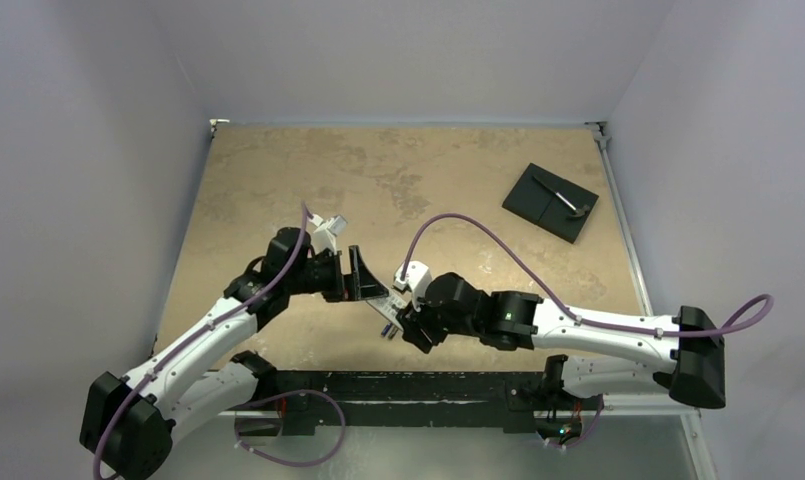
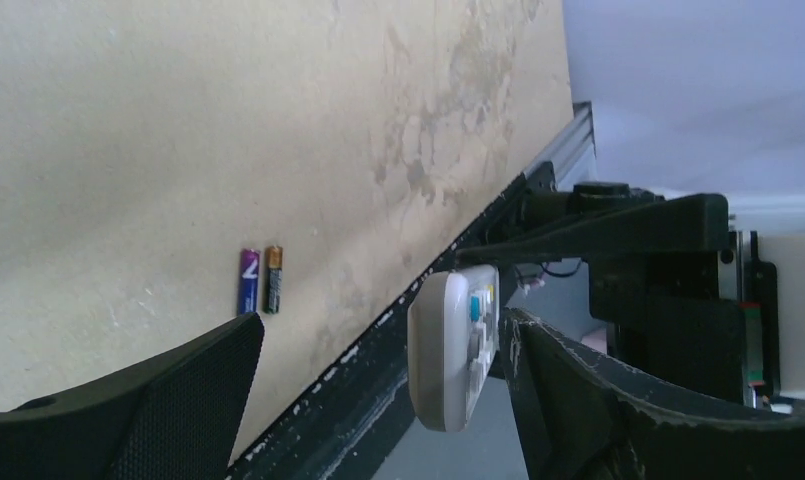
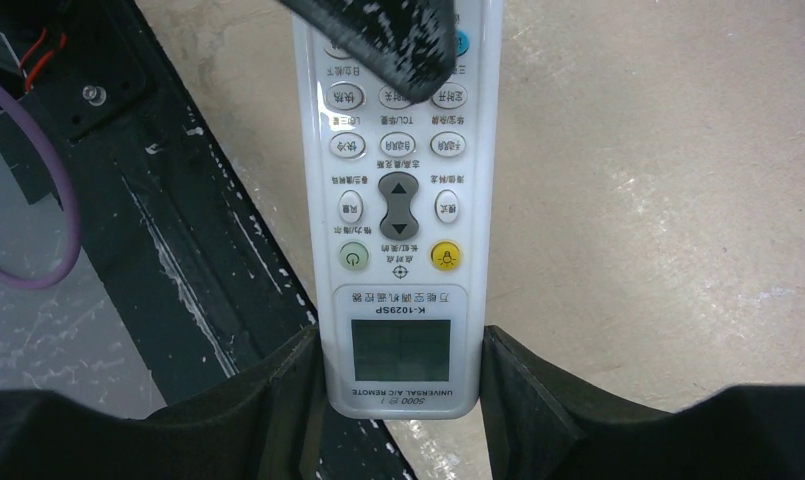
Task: Load the batteries into the remote control
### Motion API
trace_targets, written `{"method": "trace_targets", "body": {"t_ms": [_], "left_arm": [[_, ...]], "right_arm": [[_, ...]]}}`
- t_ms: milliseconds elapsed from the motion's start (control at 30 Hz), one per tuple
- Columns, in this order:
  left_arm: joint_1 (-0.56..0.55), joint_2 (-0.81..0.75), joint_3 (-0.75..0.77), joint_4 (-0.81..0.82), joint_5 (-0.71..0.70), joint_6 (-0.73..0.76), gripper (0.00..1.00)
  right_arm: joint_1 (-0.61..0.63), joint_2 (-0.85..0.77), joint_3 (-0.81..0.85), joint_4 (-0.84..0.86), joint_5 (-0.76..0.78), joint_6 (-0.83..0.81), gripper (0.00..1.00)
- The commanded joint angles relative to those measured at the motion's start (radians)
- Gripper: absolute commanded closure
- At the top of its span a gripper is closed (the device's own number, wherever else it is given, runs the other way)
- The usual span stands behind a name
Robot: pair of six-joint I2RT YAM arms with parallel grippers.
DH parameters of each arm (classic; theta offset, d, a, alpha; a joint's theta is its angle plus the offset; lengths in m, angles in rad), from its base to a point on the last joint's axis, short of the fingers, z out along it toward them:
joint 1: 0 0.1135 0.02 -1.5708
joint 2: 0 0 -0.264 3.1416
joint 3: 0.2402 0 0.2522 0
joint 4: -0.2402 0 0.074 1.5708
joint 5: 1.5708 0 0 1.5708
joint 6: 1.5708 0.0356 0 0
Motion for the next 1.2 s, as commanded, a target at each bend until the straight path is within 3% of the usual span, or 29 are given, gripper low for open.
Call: {"method": "trace_targets", "body": {"t_ms": [0,100,533,700,767,833,867,967,1167], "left_arm": [[0.006,-0.013,-0.025,0.07,0.153,-0.049,0.13],[0.006,-0.026,-0.036,0.082,0.187,-0.064,0.16],[0.006,-0.035,-0.067,0.139,0.278,-0.098,0.45],[0.006,-0.036,-0.08,0.165,0.305,-0.111,0.63],[0.006,-0.039,-0.086,0.176,0.311,-0.12,0.78],[0.006,-0.043,-0.096,0.197,0.316,-0.139,1.0],[0.006,-0.045,-0.103,0.21,0.319,-0.151,1.0],[0.006,-0.051,-0.117,0.224,0.318,-0.178,1.0],[0.006,-0.074,-0.138,0.277,0.281,-0.246,1.0]], "right_arm": [[0.016,-0.002,0.038,0.048,0.031,-0.03,1.0],[0.025,0.008,0.052,0.045,0.028,-0.037,1.0],[0.07,0.021,0.075,0.047,0.035,-0.059,1.0],[0.078,0.019,0.076,0.041,0.063,-0.053,1.0],[0.081,0.015,0.076,0.039,0.067,-0.053,1.0],[0.084,0.012,0.076,0.035,0.075,-0.052,1.0],[0.086,0.01,0.076,0.034,0.079,-0.051,0.98],[0.093,0.0,0.076,0.031,0.092,-0.049,0.91],[0.112,-0.037,0.074,0.018,0.144,-0.036,0.39]]}}
